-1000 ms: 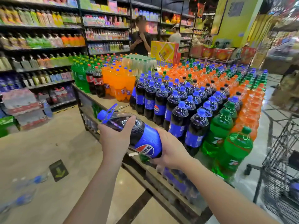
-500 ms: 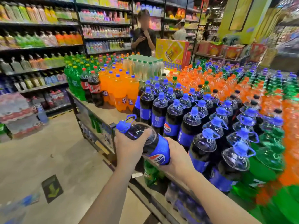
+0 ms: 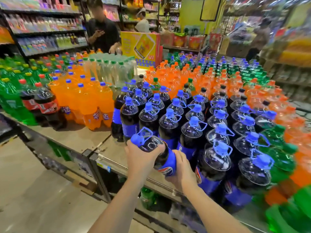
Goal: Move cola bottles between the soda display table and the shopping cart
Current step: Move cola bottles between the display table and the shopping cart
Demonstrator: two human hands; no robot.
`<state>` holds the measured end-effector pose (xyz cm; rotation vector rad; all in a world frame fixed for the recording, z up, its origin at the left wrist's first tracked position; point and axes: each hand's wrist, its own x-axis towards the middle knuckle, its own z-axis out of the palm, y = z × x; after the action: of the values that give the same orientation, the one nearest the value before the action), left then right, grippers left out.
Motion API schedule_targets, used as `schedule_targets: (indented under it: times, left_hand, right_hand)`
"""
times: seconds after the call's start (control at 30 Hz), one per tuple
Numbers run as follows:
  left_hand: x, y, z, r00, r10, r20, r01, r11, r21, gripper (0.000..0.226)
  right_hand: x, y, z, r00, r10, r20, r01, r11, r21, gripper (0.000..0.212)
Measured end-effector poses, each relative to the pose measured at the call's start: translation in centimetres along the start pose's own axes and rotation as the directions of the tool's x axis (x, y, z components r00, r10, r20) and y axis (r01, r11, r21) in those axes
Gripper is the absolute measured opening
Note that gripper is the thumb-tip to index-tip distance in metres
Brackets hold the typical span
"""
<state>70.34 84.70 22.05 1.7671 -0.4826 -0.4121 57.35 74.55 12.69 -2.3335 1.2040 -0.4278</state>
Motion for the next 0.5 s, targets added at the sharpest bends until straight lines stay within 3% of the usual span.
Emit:
schedule_targets:
  times: [0.13,0.33,0.5]
  left_hand:
    - [2.7,-0.8,1.6,0.991,0.019,0.13,-0.029,0.997,0.076,0.109]
    - [4.7,-2.4,3.0,0.944,0.046,0.327,-0.099,0.984,0.149,0.093]
    - [5.7,-3.0,3.5,0.905,0.068,0.421,-0.148,0.976,0.159,0.083]
  right_hand:
    - [0.1,-0.3,1.3,0.976,0.215,-0.036,-0.215,0.977,-0.003,0.105]
    - [0.1,0.1,3.7,0.91,0.41,-0.069,-0.409,0.912,0.028,0.107]
    - [0.5,0.0,5.1,0.878,0.465,-0.117,-0.457,0.885,0.09,0.098]
